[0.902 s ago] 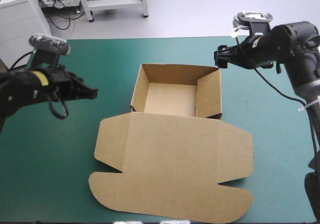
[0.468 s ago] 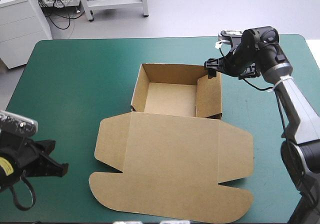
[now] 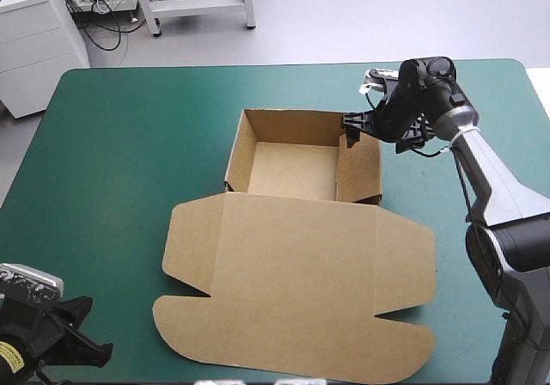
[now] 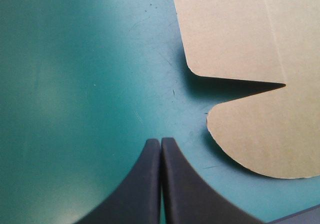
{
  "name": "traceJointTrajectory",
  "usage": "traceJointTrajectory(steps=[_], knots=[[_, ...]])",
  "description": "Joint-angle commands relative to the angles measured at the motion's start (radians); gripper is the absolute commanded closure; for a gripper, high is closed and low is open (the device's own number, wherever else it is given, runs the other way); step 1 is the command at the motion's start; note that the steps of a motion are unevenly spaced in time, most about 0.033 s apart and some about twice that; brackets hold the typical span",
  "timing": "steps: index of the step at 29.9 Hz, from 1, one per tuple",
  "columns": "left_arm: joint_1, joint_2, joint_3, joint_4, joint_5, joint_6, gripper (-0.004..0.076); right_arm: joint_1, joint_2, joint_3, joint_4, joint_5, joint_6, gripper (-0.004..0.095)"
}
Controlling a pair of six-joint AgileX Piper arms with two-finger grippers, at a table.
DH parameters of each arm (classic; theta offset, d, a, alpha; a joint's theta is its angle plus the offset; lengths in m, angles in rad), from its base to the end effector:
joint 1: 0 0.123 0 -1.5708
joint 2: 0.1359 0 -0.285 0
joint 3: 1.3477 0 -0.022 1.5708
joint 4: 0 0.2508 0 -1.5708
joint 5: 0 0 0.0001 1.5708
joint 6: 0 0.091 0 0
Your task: Fold the box
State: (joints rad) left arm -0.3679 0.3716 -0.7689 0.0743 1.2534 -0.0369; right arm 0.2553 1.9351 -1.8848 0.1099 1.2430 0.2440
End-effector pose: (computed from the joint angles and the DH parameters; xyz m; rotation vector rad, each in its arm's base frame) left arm 0.0283 -0.0040 0.3347 0.3776 2.3083 -0.1072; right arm 0.4029 0.1149 0.3198 0.0069 2.8023 0.2779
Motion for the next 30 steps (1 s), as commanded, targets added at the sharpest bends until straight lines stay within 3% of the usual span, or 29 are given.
traceJointTrajectory(steps=[1, 11, 20, 23, 26, 27, 28, 30], knots=[[0.001, -0.003, -0.005, -0.004, -0.065, -0.009, 0.0756, -0.003, -0.052, -0.024, 0.011, 0.005, 0.025, 0.0035], [0.001, -0.005, -0.005, -0.006, -0.104, -0.009, 0.0756, -0.003, -0.052, 0.146, 0.002, -0.016, 0.036, 0.0035], [0.001, -0.005, -0.005, -0.014, -0.122, -0.007, 0.0756, -0.003, -0.052, 0.154, 0.023, -0.028, 0.002, 0.0064], [0.001, -0.005, -0.005, -0.014, -0.122, -0.015, 0.0756, -0.003, -0.052, 0.154, 0.026, -0.025, 0.002, 0.0247], [0.001, -0.005, -0.005, -0.014, -0.122, -0.015, 0.0756, -0.003, -0.052, 0.154, 0.025, -0.023, 0.002, 0.0591], [0.001, -0.005, -0.005, -0.014, -0.122, -0.015, 0.0756, -0.003, -0.052, 0.154, 0.026, -0.023, 0.002, 0.0768], [0.001, -0.005, -0.005, -0.014, -0.122, -0.015, 0.0756, -0.003, -0.052, 0.154, 0.026, -0.023, 0.002, 0.0883], [0.001, -0.005, -0.005, -0.014, -0.122, -0.015, 0.0756, -0.003, -0.052, 0.154, 0.031, -0.020, 0.000, 0.0910]])
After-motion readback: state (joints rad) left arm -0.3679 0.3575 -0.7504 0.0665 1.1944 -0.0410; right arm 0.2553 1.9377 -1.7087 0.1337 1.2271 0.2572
